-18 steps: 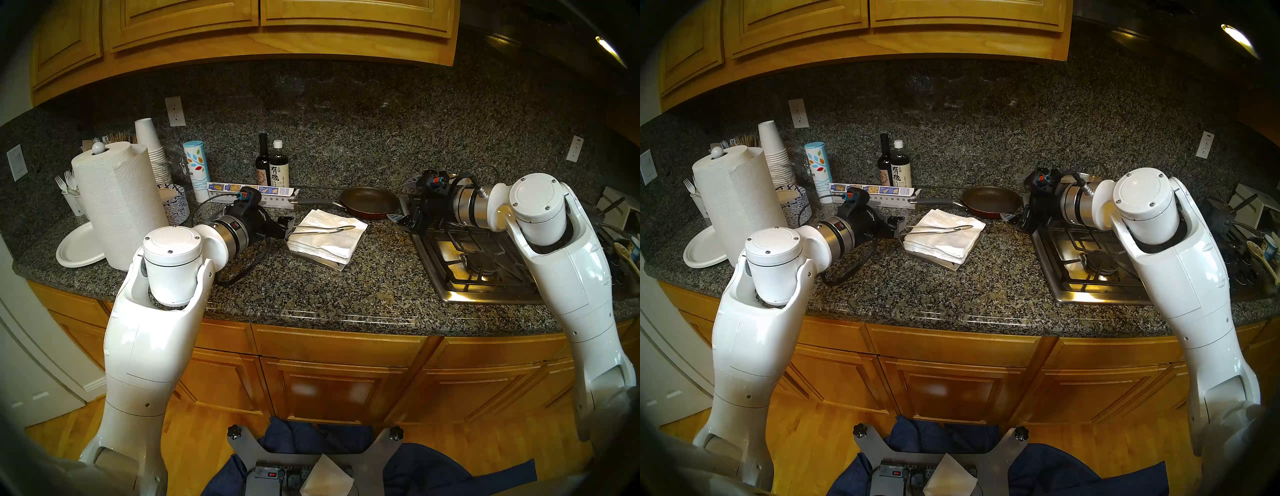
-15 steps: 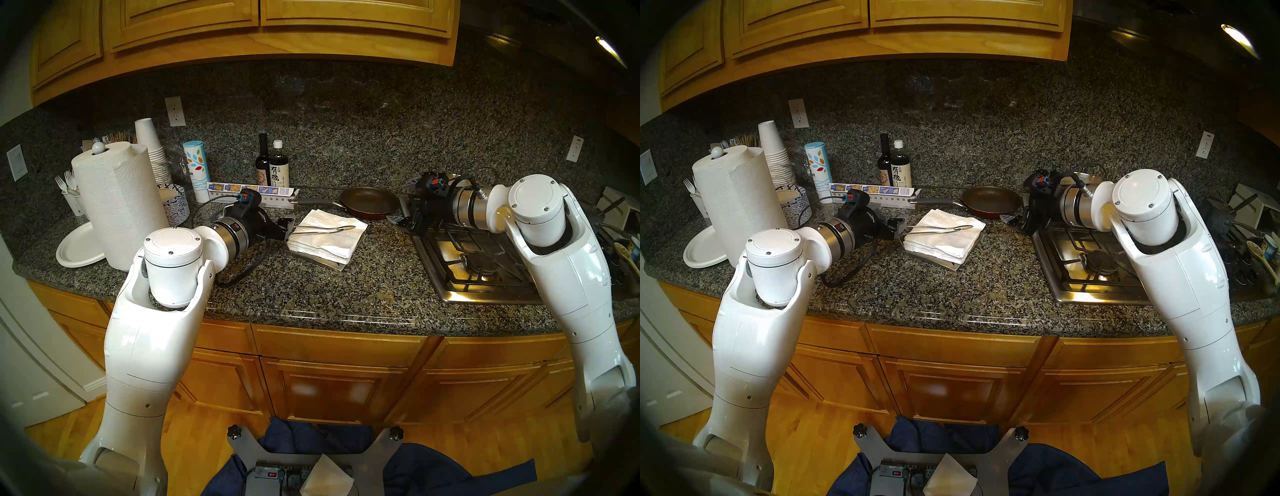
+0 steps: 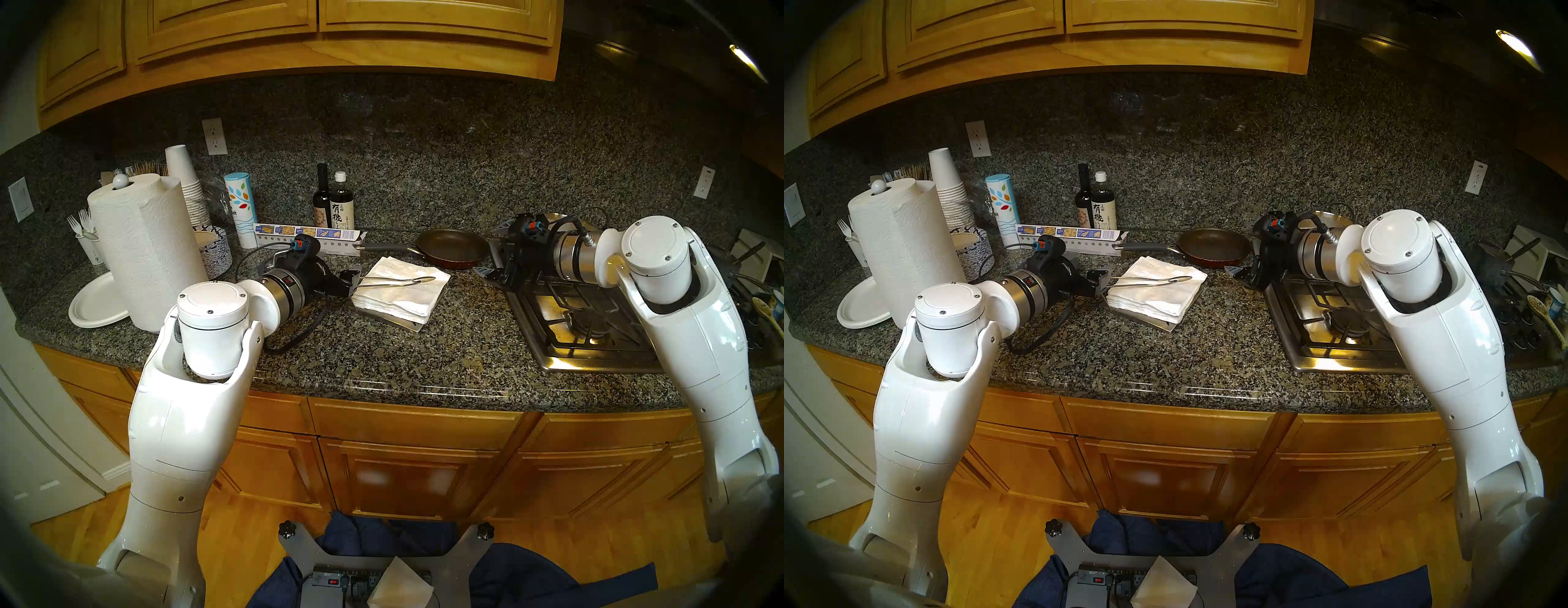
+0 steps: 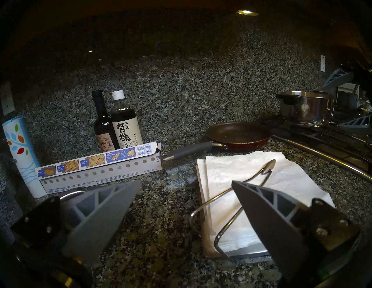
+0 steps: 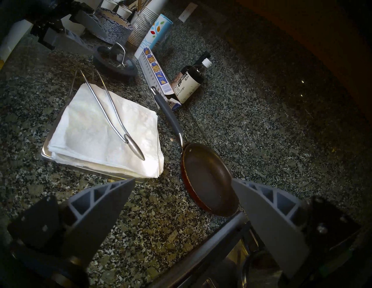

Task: Take napkin out of napkin holder

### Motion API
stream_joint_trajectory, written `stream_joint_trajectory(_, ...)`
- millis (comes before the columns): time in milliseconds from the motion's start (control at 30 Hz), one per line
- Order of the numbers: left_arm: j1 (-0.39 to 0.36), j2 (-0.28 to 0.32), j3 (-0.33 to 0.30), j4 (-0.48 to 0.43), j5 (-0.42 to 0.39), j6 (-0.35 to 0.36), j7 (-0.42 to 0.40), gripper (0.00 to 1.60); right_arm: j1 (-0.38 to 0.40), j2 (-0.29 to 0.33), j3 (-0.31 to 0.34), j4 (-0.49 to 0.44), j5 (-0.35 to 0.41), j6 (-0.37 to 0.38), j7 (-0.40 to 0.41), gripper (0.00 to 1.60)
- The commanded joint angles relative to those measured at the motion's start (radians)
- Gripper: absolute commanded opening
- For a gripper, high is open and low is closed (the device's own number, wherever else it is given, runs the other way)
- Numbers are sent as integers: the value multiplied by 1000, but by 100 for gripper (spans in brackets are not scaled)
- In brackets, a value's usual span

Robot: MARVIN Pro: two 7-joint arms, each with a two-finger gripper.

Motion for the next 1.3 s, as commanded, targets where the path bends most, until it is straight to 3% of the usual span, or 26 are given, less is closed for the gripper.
stream_joint_trajectory(0, -27, 0, -1, -26, 0, -9, -2, 160, 24, 2, 20, -13, 2, -1, -6, 160)
stream_joint_trajectory(467, -27, 1, 0, -26, 0, -9, -2, 160, 24, 2, 20, -13, 2, -1, -6, 160)
stream_joint_trajectory(533, -38, -15, 8, -7, -7, -65, -5, 160, 42, -49, 18, 38, 20, -56, -30, 160)
stream_joint_trajectory(900, -129, -20, 61, 48, -17, -87, -46, 160, 133, -130, -19, 145, 66, -120, -8, 160)
stream_joint_trajectory(1267, -140, -6, 60, 70, -21, -94, -75, 160, 197, -157, -80, 266, 88, -186, 66, 160)
